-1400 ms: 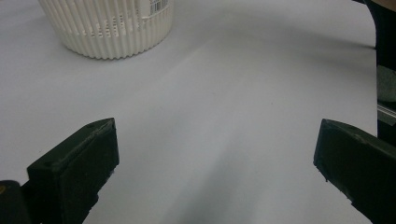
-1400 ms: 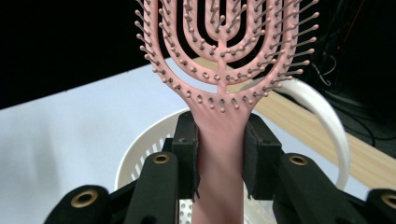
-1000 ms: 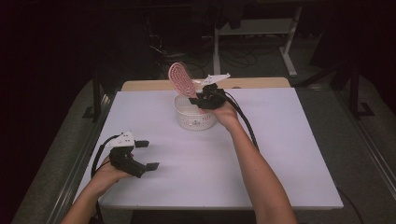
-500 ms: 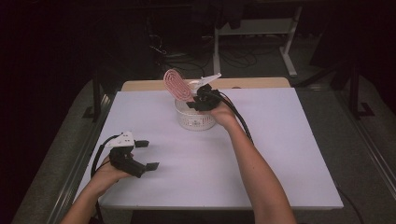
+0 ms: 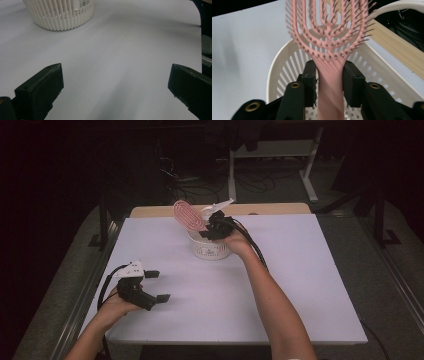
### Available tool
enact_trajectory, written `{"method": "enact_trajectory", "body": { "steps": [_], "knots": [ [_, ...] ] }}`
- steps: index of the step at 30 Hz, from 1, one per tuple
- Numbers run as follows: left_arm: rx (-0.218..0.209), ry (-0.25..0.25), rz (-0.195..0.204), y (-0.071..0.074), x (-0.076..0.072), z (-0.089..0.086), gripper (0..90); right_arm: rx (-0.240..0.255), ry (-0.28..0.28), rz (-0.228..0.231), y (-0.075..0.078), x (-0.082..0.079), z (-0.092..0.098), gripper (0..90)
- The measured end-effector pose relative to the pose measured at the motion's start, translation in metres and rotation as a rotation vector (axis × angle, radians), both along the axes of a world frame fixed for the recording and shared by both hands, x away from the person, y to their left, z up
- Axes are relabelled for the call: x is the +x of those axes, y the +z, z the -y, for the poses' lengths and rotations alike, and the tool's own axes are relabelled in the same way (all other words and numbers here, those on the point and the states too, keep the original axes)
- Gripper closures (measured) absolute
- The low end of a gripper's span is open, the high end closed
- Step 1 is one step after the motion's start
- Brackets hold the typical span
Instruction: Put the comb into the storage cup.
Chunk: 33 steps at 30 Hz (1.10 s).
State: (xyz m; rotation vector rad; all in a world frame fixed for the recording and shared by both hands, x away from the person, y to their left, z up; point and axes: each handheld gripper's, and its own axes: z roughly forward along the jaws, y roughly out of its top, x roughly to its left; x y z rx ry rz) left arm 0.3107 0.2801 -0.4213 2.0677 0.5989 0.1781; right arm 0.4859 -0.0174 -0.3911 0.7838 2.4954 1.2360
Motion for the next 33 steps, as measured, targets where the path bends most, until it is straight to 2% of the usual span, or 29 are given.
{"method": "enact_trajectory", "body": {
  "steps": [2, 5, 7, 10, 13, 19, 33],
  "knots": [
    [0.000, 0.001, 0.000, 0.000, 0.000, 0.000, 0.0, -0.009, -0.014, -0.006, 0.000, 0.001, 0.000, 58.4],
    [-0.001, 0.001, -0.001, 0.000, 0.000, 0.000, 0.0, 0.028, -0.018, -0.007, 0.003, 0.001, 0.004, 56.2],
    [-0.001, 0.000, -0.001, 0.000, 0.000, 0.000, 0.0, 0.014, -0.027, -0.001, 0.004, 0.000, 0.005, 53.2],
    [0.001, 0.000, -0.002, 0.000, 0.000, 0.001, 0.0, 0.027, -0.032, -0.009, 0.007, 0.000, 0.010, 50.4],
    [0.002, 0.002, -0.004, -0.001, 0.000, 0.001, 0.0, 0.037, -0.039, 0.002, 0.012, -0.002, 0.015, 48.9],
    [0.001, 0.008, -0.007, -0.001, 0.000, 0.001, 0.0, 0.057, -0.023, 0.008, 0.023, -0.008, 0.024, 46.8],
    [0.008, 0.023, -0.011, -0.002, 0.001, 0.000, 0.0, 0.081, -0.016, -0.026, 0.035, -0.019, 0.049, 38.4]
  ]
}}
